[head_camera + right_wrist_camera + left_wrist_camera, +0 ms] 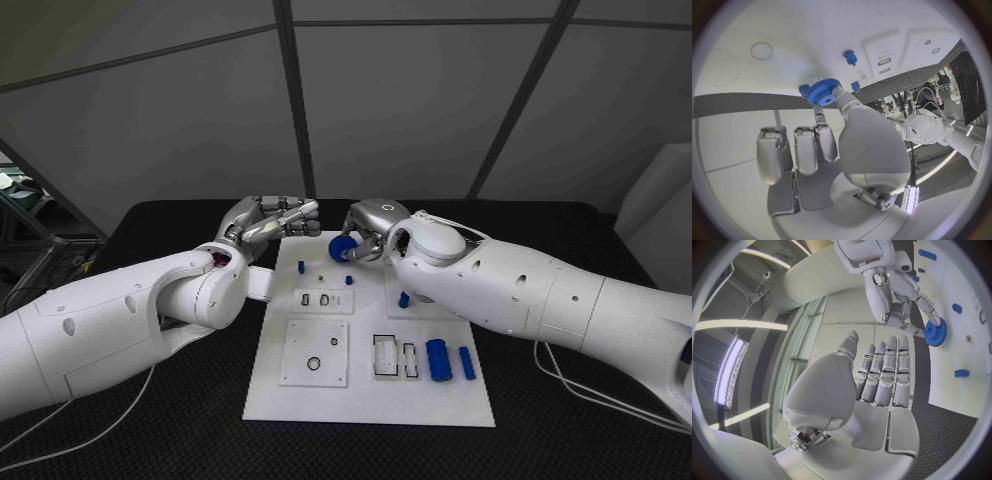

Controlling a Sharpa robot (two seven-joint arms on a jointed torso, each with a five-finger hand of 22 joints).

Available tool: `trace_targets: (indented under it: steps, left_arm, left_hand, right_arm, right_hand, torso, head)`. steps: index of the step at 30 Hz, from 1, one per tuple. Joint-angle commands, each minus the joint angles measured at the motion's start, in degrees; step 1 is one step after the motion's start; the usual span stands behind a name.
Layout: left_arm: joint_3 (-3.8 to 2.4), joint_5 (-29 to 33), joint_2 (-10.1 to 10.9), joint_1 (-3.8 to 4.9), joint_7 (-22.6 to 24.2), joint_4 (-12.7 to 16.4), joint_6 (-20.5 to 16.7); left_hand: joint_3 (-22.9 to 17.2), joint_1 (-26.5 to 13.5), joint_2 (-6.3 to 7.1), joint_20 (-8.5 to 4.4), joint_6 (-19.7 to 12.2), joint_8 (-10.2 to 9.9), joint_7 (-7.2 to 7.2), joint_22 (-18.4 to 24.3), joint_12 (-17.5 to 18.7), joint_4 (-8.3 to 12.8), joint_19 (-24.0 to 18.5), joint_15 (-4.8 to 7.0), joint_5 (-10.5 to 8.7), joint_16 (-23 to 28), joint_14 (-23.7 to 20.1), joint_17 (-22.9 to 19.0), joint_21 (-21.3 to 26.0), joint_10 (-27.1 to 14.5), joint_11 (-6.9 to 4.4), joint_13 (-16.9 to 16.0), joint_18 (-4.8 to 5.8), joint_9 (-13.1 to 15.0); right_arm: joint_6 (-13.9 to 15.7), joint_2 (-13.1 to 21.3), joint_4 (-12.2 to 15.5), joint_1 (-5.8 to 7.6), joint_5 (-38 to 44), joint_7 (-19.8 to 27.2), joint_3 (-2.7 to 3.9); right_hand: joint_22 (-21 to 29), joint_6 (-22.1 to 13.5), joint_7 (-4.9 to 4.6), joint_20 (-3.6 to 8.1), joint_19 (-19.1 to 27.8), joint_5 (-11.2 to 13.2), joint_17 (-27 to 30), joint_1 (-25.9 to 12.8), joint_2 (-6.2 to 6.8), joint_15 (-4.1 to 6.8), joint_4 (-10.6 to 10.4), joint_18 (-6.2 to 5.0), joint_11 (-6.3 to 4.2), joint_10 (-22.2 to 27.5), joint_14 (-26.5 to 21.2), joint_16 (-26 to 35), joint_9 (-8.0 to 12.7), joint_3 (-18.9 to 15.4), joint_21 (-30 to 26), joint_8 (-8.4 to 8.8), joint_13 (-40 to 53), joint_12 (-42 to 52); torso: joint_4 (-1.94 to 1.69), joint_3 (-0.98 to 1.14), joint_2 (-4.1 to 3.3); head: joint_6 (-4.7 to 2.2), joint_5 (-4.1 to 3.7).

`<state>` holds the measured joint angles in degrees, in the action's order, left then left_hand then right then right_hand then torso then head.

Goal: Assemble the parts on the task board

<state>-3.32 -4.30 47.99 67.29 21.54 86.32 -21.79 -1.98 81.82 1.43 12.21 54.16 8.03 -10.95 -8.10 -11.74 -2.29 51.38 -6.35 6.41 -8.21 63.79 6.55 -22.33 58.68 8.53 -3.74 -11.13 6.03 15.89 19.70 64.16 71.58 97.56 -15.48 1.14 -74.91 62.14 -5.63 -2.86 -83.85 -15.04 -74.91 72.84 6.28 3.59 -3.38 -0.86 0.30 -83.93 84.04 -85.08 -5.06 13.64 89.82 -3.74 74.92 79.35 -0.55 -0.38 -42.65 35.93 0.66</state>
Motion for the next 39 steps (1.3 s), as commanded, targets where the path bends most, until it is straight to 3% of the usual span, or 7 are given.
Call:
trace_targets:
  steps: [1, 10, 16, 23, 31, 34, 39]
  left_arm:
    - [-0.06, -0.1, -0.1, 0.1, 0.4, 0.0, 0.5]
    - [-0.06, -0.1, -0.1, 0.11, 0.3, -0.1, 0.5]
    - [-0.06, -0.1, -0.1, 0.12, 0.3, -0.1, 0.5]
    - [-0.06, -0.1, -0.1, 0.12, 0.3, -0.2, 0.5]
    - [-0.06, -0.1, -0.2, 0.12, 0.2, -0.3, 0.5]
    - [-0.06, -0.1, -0.2, 0.12, 0.1, -0.3, 0.5]
    - [-0.06, -0.1, -0.2, 0.12, 0.1, -0.4, 0.5]
  left_hand:
    - [0.1, 0.1, -0.13, 0.39, 0.1, -0.2, -0.3, 0.1, 0.4, 0.4, 0.0, -0.16, -0.26, 0.4, 0.0, 0.1, 0.3, 0.1, 0.13, 0.0, 0.74, -0.1]
    - [0.1, 0.1, -0.13, 0.39, 0.1, -0.2, -0.3, 0.1, 0.4, 0.4, 0.0, -0.16, -0.26, 0.4, 0.0, 0.1, 0.3, 0.1, 0.13, 0.0, 0.74, -0.1]
    - [0.1, 0.1, -0.13, 0.39, 0.1, -0.2, -0.3, 0.1, 0.4, 0.4, 0.0, -0.16, -0.26, 0.4, 0.0, 0.1, 0.3, 0.1, 0.13, 0.0, 0.74, -0.1]
    - [0.1, 0.1, -0.13, 0.39, 0.1, -0.2, -0.3, 0.1, 0.4, 0.4, 0.0, -0.16, -0.26, 0.4, 0.0, 0.1, 0.3, 0.1, 0.13, 0.0, 0.74, -0.1]
    - [0.1, 0.1, -0.16, 0.39, 0.1, -0.2, -0.32, 0.1, 0.5, 0.4, -0.1, -0.17, -0.3, 0.4, 0.0, 0.1, 0.3, 0.1, 0.15, 0.0, 0.74, -0.1]
    - [0.1, 0.1, -0.16, 0.39, 0.1, -0.2, -0.32, 0.1, 0.5, 0.4, -0.1, -0.17, -0.3, 0.4, 0.0, 0.1, 0.3, 0.1, 0.15, 0.0, 0.74, -0.1]
    - [0.1, 0.1, -0.18, 0.4, 0.1, -0.3, -0.34, 0.1, 0.5, 0.5, 0.0, -0.17, -0.31, 0.5, 0.0, 0.1, 0.3, 0.1, 0.15, 0.0, 0.74, -0.1]
  right_arm:
    - [-1.4, -0.4, -0.3, 0.13, 0.8, 0.2, 0.0]
    - [-3.0, -0.6, -1.2, 0.13, 0.9, -0.2, -0.07]
    - [-4.2, -0.6, -1.4, 0.13, 0.4, 0.0, -0.09]
    - [-5.6, -0.7, -1.5, 0.13, -0.9, 0.6, -0.1]
    - [-8.0, -0.8, -2.2, 0.12, -4.0, 2.5, -0.18]
    - [-8.6, -0.9, -2.4, 0.11, -4.9, 2.7, -0.8]
    - [-9.6, -1.0, -3.1, 0.11, -6.0, 2.7, -1.44]
  right_hand:
    - [-15.1, -2.0, -0.25, -0.37, -6.1, 1.7, -2.1, -1.2, 0.53, -0.47, -0.1, 0.86, 0.76, -0.3, 3.3, 0.4, -1.2, -0.2, 0.2, 0.29, 4.4, -0.7]
    - [-15.1, -8.4, -1.44, -1.33, -6.1, 5.9, -1.7, -3.8, 2.2, -1.43, -1.9, 0.86, 1.9, 1.0, 3.2, 0.6, 0.7, -2.3, 0.2, 0.27, 2.7, -2.8]
    - [-15.1, -8.9, -1.62, -1.59, -6.1, 6.3, -1.8, -4.3, 2.66, -1.64, -3.6, 0.86, 2.11, 1.1, 3.2, 0.6, 1.0, -3.0, 0.2, 0.12, 2.6, -2.9]
    - [-15.1, -8.6, -1.57, -1.64, -6.1, 6.4, -1.9, -4.5, 2.51, -1.66, -4.6, 0.86, 2.09, 1.0, 3.2, 0.5, 1.0, -3.2, 0.2, -0.04, 2.8, -2.7]
    - [-15.1, -7.6, -1.29, -1.53, -6.1, 6.8, -2.3, -6.6, 1.48, -1.49, -8.0, 0.86, 1.87, 0.7, 3.3, 0.4, 1.1, -3.6, 0.2, -0.03, 3.4, -2.1]
    - [-15.1, -8.2, -1.27, -1.47, -6.1, 8.2, -2.4, -8.1, 1.69, -1.44, -10.6, 0.86, 1.83, 0.7, 3.3, 0.4, 1.2, -4.0, 0.2, 0.16, 3.5, -2.0]
    - [-15.1, -8.8, -1.18, -1.39, -6.1, 6.0, -2.5, -7.6, 0.74, -1.35, -11.3, 0.86, 1.7, 0.7, 3.4, 0.3, 1.3, -3.4, 0.2, 0.16, 3.5, -1.9]
  torso:
    - [-0.02, 0.01, -0.01]
    - [0.06, 0.03, 0.01]
    - [0.02, 0.06, 0.0]
    - [0.0, 0.05, 0.01]
    - [0.09, 0.06, 0.0]
    - [-0.01, 0.07, -0.01]
    - [-0.02, 0.04, -0.01]
  head:
    - [0.01, -0.01]
    - [0.11, 0.06]
    - [0.23, 0.09]
    - [0.21, 0.07]
    - [0.25, 0.12]
    - [0.35, 0.04]
    - [0.49, 0.12]
